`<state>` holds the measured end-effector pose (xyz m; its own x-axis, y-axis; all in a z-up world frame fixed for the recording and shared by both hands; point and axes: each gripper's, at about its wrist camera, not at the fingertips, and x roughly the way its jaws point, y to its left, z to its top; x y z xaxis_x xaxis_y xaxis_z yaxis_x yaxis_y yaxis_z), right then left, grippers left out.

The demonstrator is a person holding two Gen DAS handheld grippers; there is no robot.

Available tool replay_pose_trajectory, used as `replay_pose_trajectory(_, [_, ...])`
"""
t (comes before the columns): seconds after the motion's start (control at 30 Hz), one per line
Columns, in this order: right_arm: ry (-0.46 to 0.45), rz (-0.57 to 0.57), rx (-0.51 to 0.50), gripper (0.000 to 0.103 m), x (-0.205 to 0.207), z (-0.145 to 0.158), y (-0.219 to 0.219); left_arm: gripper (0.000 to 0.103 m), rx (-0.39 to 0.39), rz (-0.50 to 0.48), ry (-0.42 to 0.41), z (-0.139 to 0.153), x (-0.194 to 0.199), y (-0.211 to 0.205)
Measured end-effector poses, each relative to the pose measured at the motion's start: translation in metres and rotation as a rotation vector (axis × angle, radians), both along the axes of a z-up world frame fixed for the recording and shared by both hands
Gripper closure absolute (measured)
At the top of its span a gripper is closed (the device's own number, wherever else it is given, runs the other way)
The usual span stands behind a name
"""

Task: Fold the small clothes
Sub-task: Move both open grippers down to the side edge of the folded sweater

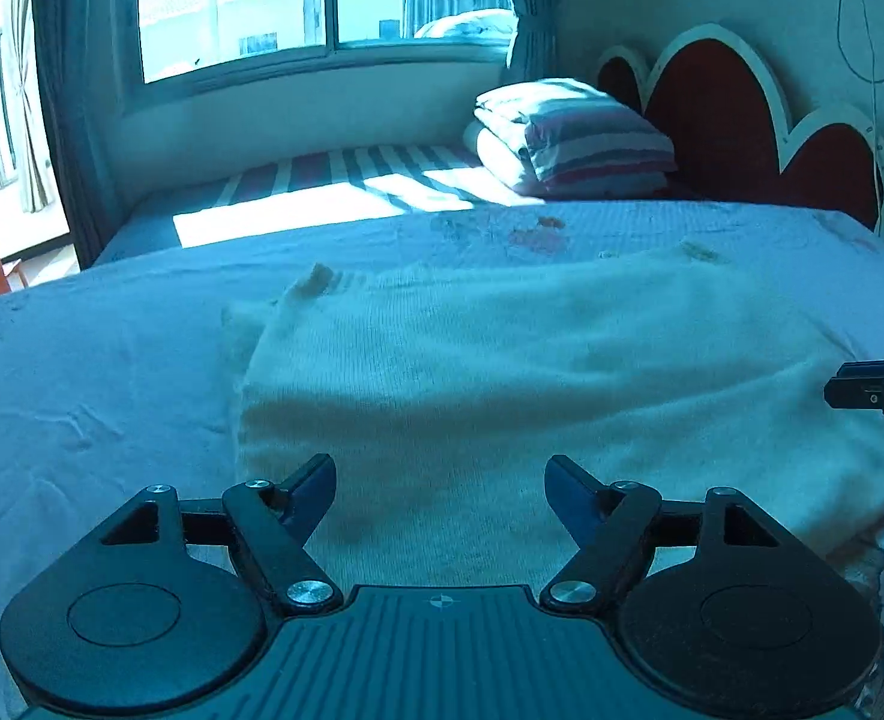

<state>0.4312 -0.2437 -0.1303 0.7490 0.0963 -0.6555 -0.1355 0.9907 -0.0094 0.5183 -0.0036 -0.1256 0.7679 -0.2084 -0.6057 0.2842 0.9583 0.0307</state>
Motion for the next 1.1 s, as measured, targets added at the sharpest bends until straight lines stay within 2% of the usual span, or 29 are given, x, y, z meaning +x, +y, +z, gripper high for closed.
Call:
replay_pose_trajectory(0.03, [-0.047, 0.01, 0.014, 0.08, 0.002, 0.007, 0.0, 0.027, 0.008, 0.005, -0.016, 0.005, 0.007, 0.001])
replay_pose_trajectory(0.1, [-0.103, 0.023, 0.009, 0.08, 0.014, 0.016, 0.001, 0.027, 0.012, 0.022, 0.019, 0.003, 0.028, 0.004])
replay_pose_trajectory(0.17, [-0.093, 0.018, 0.001, 0.08, 0.038, 0.013, 0.0, 0.027, 0.021, 0.042, 0.136, -0.015, 0.055, 0.01])
replay_pose_trajectory(0.27, [0.008, 0.027, -0.033, 0.081, 0.069, -0.013, -0.006, 0.025, 0.079, 0.007, 0.121, -0.009, 0.056, 0.002])
replay_pose_trajectory(0.3, [0.008, 0.031, -0.032, 0.083, 0.072, -0.013, -0.007, 0.025, 0.081, -0.012, 0.088, -0.004, 0.054, 0.0])
replay_pose_trajectory(0.37, [-0.045, 0.042, -0.032, 0.078, 0.068, -0.006, -0.009, 0.025, 0.091, -0.003, 0.046, -0.001, 0.058, -0.004])
replay_pose_trajectory(0.43, [-0.069, 0.053, -0.025, 0.08, 0.078, -0.003, -0.008, 0.025, 0.055, 0.014, 0.089, -0.007, 0.071, -0.003])
replay_pose_trajectory(0.47, [-0.065, 0.047, -0.021, 0.08, 0.086, -0.003, -0.009, 0.02, 0.039, 0.023, 0.125, -0.014, 0.081, -0.002])
replay_pose_trajectory(0.5, [-0.051, 0.043, -0.016, 0.079, 0.094, -0.004, -0.009, 0.013, 0.039, 0.025, 0.112, -0.018, 0.084, -0.002])
replay_pose_trajectory(0.53, [-0.017, 0.041, -0.023, 0.078, 0.101, -0.01, -0.01, 0.012, 0.04, 0.027, 0.113, -0.018, 0.086, -0.003])
replay_pose_trajectory(0.63, [-0.013, 0.071, -0.068, 0.078, 0.098, -0.011, -0.005, 0.012, 0.051, 0.038, 0.118, -0.013, 0.09, -0.006])
replay_pose_trajectory(0.7, [-0.048, 0.074, -0.067, 0.076, 0.093, -0.004, -0.005, 0.012, 0.039, 0.034, 0.09, -0.009, 0.092, -0.007])
replay_pose_trajectory(0.8, [-0.088, 0.067, -0.071, 0.072, 0.092, 0.001, -0.006, 0.012, 0.051, 0.042, 0.101, -0.012, 0.103, -0.008])
replay_pose_trajectory(0.93, [-0.024, 0.059, -0.097, 0.072, 0.113, -0.012, -0.01, 0.009, 0.047, 0.052, 0.118, -0.022, 0.113, -0.008])
replay_pose_trajectory(1.03, [-0.03, 0.062, -0.102, 0.072, 0.113, -0.009, -0.009, 0.009, 0.059, 0.054, 0.095, -0.016, 0.111, -0.009])
replay_pose_trajectory(1.1, [-0.074, 0.061, -0.084, 0.072, 0.107, 0.0, -0.01, 0.009, 0.057, 0.055, 0.106, -0.019, 0.114, -0.006])
